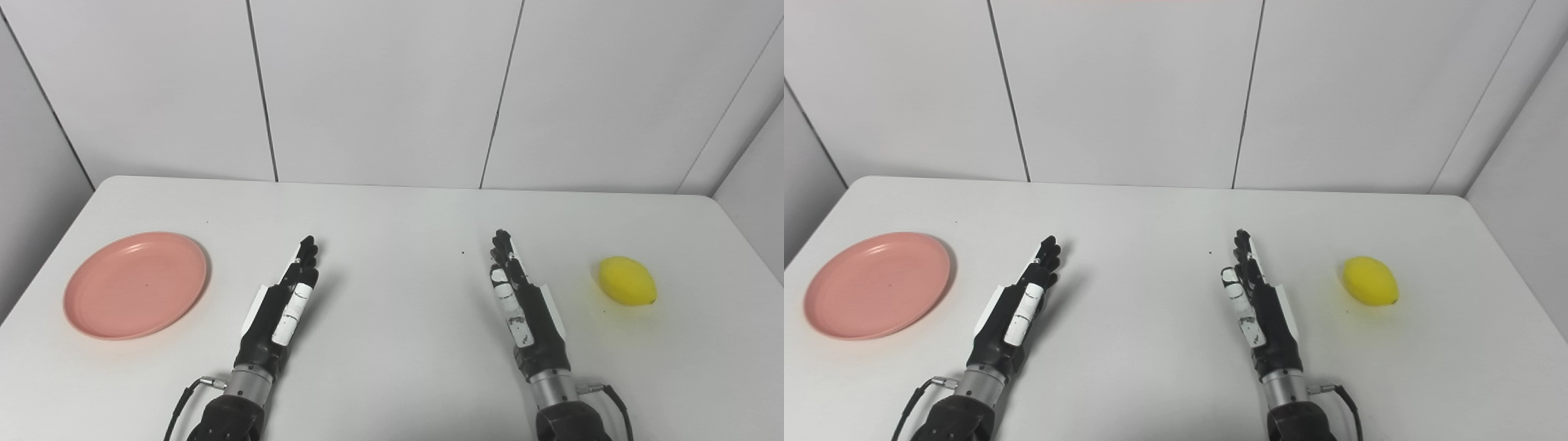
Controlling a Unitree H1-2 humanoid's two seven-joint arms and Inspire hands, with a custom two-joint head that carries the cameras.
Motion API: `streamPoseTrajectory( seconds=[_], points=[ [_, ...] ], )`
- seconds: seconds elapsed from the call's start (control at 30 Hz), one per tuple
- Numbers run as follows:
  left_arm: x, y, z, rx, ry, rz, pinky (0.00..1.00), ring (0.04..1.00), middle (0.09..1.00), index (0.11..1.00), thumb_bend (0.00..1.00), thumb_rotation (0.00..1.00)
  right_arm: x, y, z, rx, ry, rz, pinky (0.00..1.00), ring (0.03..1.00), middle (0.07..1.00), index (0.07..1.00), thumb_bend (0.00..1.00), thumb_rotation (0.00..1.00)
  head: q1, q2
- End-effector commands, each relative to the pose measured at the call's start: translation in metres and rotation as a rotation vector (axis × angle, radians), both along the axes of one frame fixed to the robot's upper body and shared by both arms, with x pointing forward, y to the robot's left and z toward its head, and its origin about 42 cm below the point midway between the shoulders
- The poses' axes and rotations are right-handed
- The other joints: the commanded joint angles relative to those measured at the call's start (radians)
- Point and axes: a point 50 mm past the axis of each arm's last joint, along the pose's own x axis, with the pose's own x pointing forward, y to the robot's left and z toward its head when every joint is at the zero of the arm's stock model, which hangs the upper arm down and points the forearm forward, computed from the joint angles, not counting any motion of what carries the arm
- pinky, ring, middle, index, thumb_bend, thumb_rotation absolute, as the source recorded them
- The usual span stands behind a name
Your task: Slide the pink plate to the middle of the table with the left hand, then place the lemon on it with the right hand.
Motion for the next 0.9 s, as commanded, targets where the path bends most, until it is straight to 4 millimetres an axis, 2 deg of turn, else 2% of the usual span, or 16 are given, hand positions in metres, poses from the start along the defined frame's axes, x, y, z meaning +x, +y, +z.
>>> streamPoseTrajectory(
  seconds=[0.0, 0.5, 0.57, 0.6, 0.63, 0.67, 0.7, 0.73, 0.77, 0.8, 0.83, 0.87],
  points=[
    [0.006, -0.002, 0.016, -0.009, -0.074, -0.007, 1.0, 1.0, 1.0, 1.0, 0.74, 0.97, 0.005, 0.0, 0.015, 0.006, -0.063, 0.008, 1.0, 1.0, 1.0, 1.0, 0.59, 0.95, 0.0, 0.001],
    [0.006, -0.003, 0.016, -0.012, -0.081, -0.015, 1.0, 1.0, 1.0, 1.0, 0.74, 0.97, 0.005, 0.0, 0.014, 0.002, -0.064, 0.002, 1.0, 1.0, 1.0, 1.0, 0.59, 0.95, -0.002, -0.004],
    [0.005, -0.004, 0.016, -0.014, -0.081, -0.015, 1.0, 1.0, 1.0, 1.0, 0.74, 0.97, 0.005, -0.001, 0.014, 0.002, -0.062, 0.004, 1.0, 1.0, 1.0, 1.0, 0.59, 0.95, 0.024, -0.01],
    [0.005, -0.005, 0.015, -0.016, -0.081, -0.018, 1.0, 1.0, 1.0, 1.0, 0.74, 0.97, 0.004, -0.002, 0.013, 0.003, -0.059, 0.004, 1.0, 1.0, 1.0, 1.0, 0.6, 0.94, 0.069, -0.019],
    [0.004, -0.006, 0.014, -0.018, -0.088, -0.016, 1.0, 1.0, 1.0, 1.0, 0.74, 0.97, 0.004, -0.004, 0.013, 0.007, -0.055, 0.006, 1.0, 1.0, 1.0, 1.0, 0.6, 0.94, 0.077, -0.02],
    [0.004, -0.009, 0.014, -0.018, -0.095, -0.014, 1.0, 1.0, 1.0, 1.0, 0.73, 0.96, 0.003, -0.007, 0.012, 0.009, -0.052, 0.006, 1.0, 1.0, 1.0, 1.0, 0.6, 0.94, 0.13, -0.032],
    [0.004, -0.011, 0.013, -0.019, -0.101, -0.014, 1.0, 1.0, 1.0, 1.0, 0.73, 0.96, 0.002, -0.009, 0.012, 0.01, -0.05, 0.006, 1.0, 1.0, 1.0, 1.0, 0.61, 0.93, 0.13, -0.032],
    [0.003, -0.016, 0.012, -0.019, -0.099, -0.018, 1.0, 1.0, 1.0, 1.0, 0.74, 0.96, 0.002, -0.012, 0.012, 0.019, -0.048, 0.012, 1.0, 1.0, 1.0, 1.0, 0.61, 0.93, 0.193, -0.048],
    [0.003, -0.019, 0.011, -0.019, -0.097, -0.022, 1.0, 1.0, 1.0, 1.0, 0.75, 0.95, 0.001, -0.015, 0.012, 0.027, -0.047, 0.016, 1.0, 1.0, 1.0, 1.0, 0.6, 0.91, 0.193, -0.048],
    [0.003, -0.022, 0.009, -0.019, -0.095, -0.024, 1.0, 1.0, 1.0, 1.0, 0.76, 0.95, 0.001, -0.018, 0.012, 0.035, -0.047, 0.02, 1.0, 1.0, 1.0, 1.0, 0.6, 0.9, 0.242, -0.063],
    [0.003, -0.025, 0.009, -0.018, -0.093, -0.025, 1.0, 1.0, 1.0, 1.0, 0.76, 0.95, 0.0, -0.02, 0.012, 0.04, -0.047, 0.023, 1.0, 1.0, 1.0, 1.0, 0.59, 0.89, 0.242, -0.063],
    [0.003, -0.028, 0.009, -0.021, -0.093, -0.026, 1.0, 1.0, 1.0, 1.0, 0.75, 0.95, 0.0, -0.023, 0.012, 0.039, -0.049, 0.028, 1.0, 1.0, 1.0, 1.0, 0.58, 0.9, 0.294, -0.078]
  ],
)
